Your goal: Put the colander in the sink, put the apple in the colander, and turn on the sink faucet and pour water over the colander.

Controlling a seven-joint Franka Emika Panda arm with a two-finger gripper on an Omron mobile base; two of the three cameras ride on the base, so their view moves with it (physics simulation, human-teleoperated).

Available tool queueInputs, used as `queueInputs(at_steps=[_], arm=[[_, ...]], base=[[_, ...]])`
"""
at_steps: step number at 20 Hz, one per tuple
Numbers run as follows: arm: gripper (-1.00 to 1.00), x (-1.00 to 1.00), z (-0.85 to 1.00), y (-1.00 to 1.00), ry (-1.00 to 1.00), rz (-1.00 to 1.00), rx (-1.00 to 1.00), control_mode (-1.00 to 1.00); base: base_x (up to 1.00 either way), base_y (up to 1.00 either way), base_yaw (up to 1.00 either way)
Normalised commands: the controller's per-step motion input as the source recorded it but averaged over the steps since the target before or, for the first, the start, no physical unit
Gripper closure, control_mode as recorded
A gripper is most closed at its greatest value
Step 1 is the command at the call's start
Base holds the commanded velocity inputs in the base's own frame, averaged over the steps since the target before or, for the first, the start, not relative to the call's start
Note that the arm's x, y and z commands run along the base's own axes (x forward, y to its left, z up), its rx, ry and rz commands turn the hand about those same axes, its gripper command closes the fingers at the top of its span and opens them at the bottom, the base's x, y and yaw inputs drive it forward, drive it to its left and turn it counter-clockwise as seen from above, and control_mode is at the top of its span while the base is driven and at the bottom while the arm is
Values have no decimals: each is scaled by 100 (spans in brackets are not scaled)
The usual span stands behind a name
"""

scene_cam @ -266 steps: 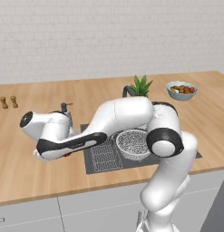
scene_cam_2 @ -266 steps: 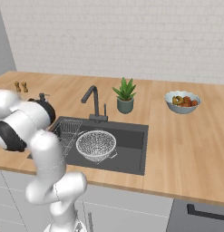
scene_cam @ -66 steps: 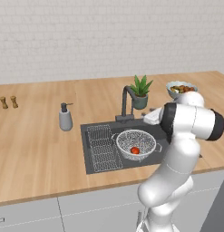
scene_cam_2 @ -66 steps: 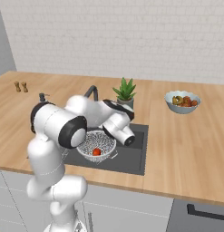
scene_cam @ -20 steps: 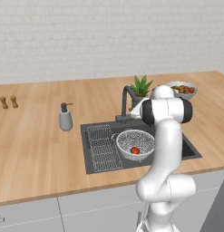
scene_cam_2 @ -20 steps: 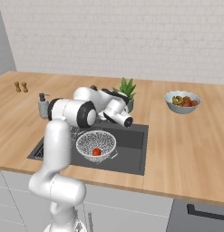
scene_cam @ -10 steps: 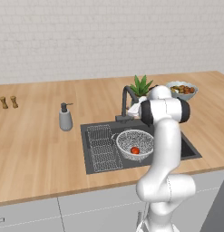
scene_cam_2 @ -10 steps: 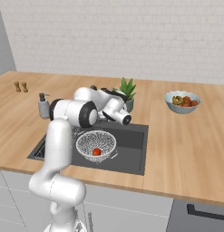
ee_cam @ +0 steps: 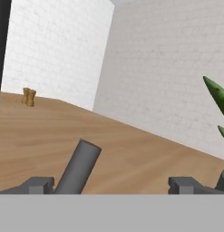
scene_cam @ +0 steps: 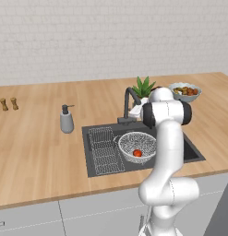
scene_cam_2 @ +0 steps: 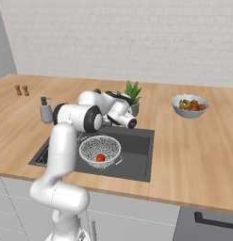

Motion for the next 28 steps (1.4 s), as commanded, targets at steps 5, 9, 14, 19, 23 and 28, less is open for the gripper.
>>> queueInputs(at_steps=[5, 9, 14, 19, 23, 28], arm=[[100, 16, 0, 12, 0, 0, 0, -100], [100, 10, -3, 2, 0, 0, 0, -100], [100, 14, -3, -20, 0, 0, 0, -100], [100, 14, -1, -39, 3, -1, 0, -100], [100, 15, -4, -55, 6, -2, 0, -100], [100, 18, -9, -62, 10, -4, 0, -100]], base=[[0, 0, 0], [0, 0, 0], [0, 0, 0], [0, 0, 0], [0, 0, 0], [0, 0, 0]])
